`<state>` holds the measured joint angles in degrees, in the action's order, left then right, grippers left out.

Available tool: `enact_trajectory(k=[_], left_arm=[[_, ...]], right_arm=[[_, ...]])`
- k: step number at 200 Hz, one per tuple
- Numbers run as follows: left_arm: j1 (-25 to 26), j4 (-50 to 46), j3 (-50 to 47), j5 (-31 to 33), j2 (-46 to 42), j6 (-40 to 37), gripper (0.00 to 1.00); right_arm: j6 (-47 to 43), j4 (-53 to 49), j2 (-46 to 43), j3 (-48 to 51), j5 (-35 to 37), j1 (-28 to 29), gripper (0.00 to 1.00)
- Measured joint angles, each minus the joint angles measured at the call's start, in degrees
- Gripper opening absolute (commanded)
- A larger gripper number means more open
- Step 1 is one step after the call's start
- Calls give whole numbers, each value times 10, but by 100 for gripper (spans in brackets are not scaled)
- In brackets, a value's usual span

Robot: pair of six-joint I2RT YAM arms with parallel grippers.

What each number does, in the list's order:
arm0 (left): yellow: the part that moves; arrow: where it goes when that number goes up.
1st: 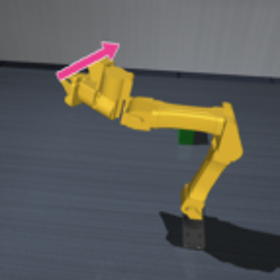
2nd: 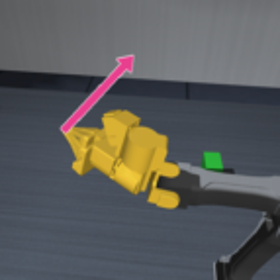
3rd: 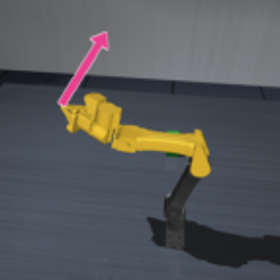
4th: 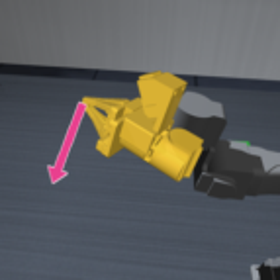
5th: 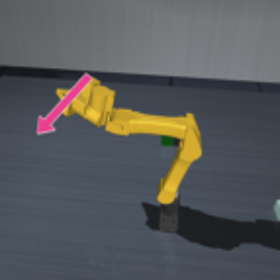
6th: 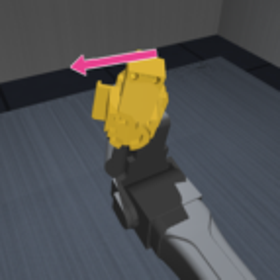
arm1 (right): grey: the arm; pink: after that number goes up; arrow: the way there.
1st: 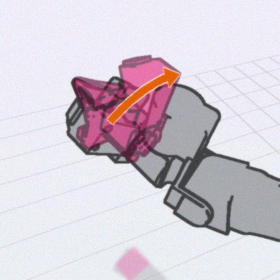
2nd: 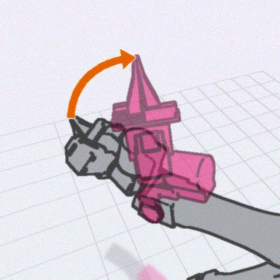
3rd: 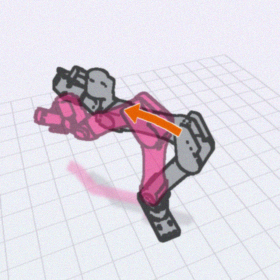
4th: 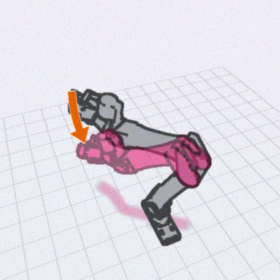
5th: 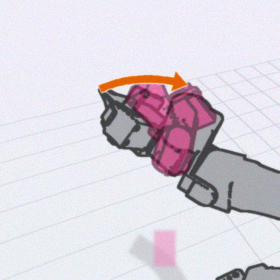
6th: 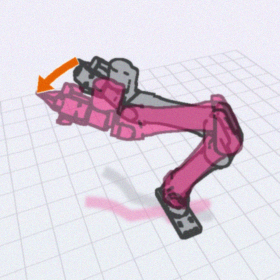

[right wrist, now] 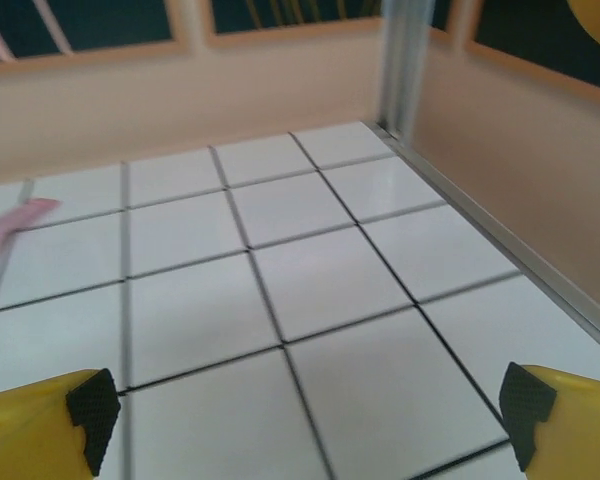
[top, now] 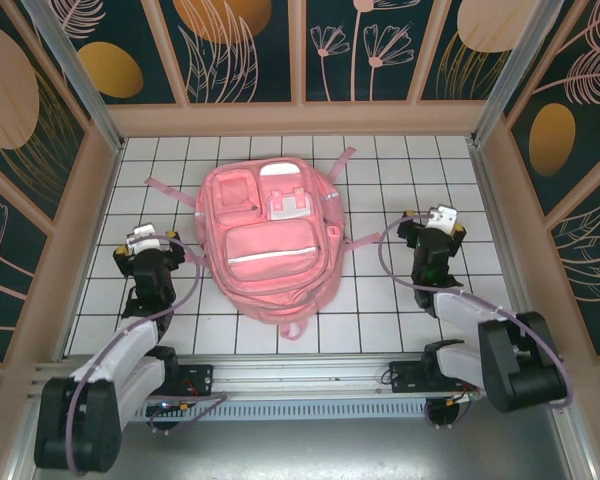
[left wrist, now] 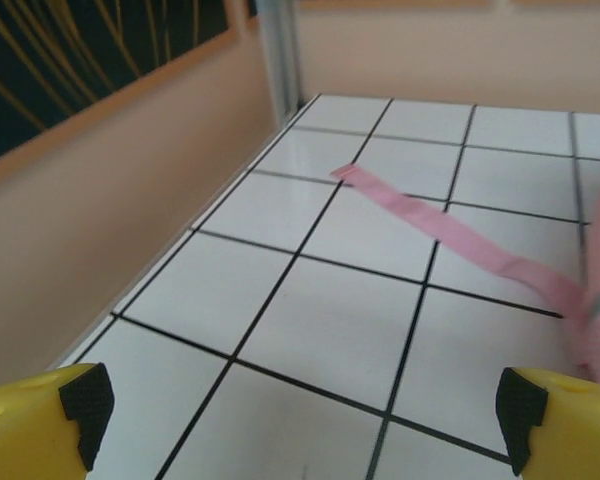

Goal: Pack books, pencil case, and school supplies into a backpack

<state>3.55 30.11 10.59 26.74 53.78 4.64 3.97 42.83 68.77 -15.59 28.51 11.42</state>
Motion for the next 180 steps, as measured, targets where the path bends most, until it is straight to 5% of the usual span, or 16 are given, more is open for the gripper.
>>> enact_trajectory(k=[91,180], left_arm=[[-42,407,-11,-151,317,15,99],[-43,410,23,-209,336,7,99]], right_arm=[[-6,304,185,76,-159,-131,99],[-17,294,190,38,-211,-118,99]])
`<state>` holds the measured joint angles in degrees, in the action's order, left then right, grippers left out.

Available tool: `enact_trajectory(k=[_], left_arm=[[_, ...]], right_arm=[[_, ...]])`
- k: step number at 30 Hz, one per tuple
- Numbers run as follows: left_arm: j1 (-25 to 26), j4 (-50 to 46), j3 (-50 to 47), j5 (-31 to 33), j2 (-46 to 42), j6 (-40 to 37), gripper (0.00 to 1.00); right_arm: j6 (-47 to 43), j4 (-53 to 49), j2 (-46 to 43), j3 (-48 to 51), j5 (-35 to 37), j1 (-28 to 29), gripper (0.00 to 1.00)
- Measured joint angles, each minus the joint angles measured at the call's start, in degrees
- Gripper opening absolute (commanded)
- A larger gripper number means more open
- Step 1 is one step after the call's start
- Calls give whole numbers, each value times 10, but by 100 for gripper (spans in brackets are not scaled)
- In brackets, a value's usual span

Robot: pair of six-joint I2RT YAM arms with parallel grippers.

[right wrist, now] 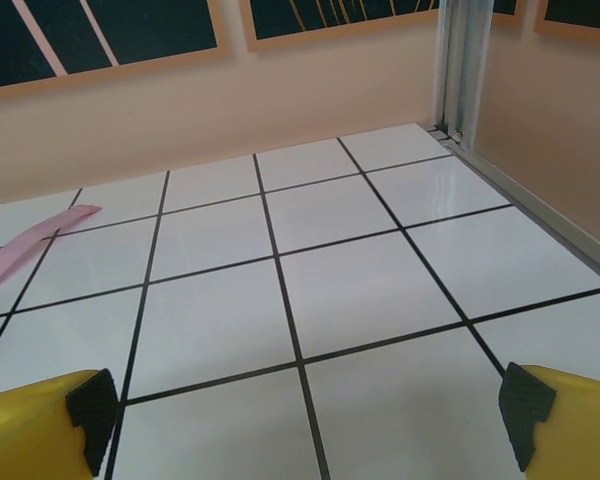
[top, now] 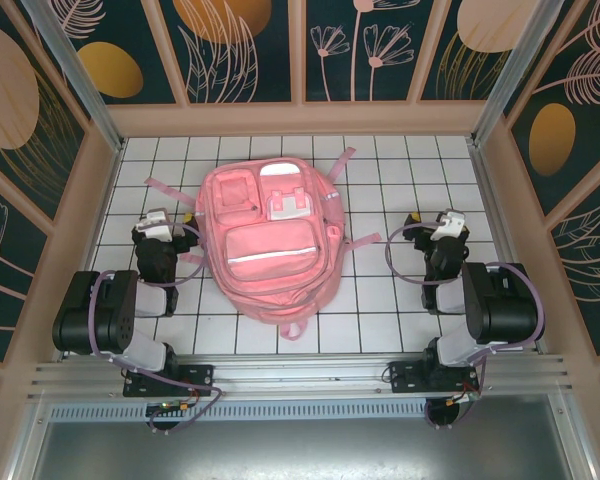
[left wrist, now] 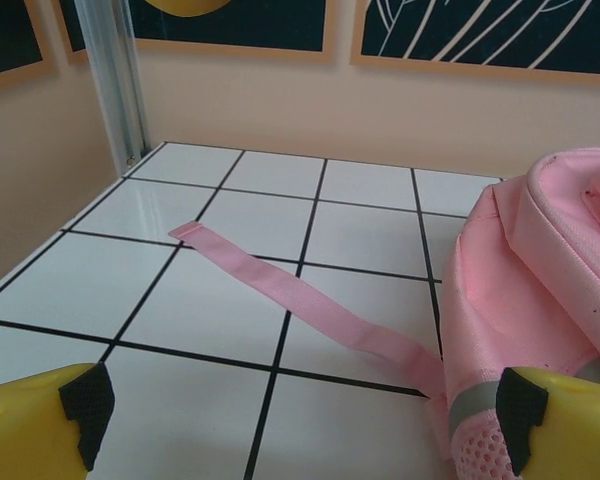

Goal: Pack books, pencil case, and school supplies into a backpack

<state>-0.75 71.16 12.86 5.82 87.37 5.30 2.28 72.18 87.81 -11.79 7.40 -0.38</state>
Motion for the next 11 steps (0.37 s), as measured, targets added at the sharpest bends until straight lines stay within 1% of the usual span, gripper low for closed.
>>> enact_trajectory(k=[11], left_arm=[[0,-3,3,-11,0,-1,99]], right_arm=[[-3,-1,0,-1,-5,0,99]])
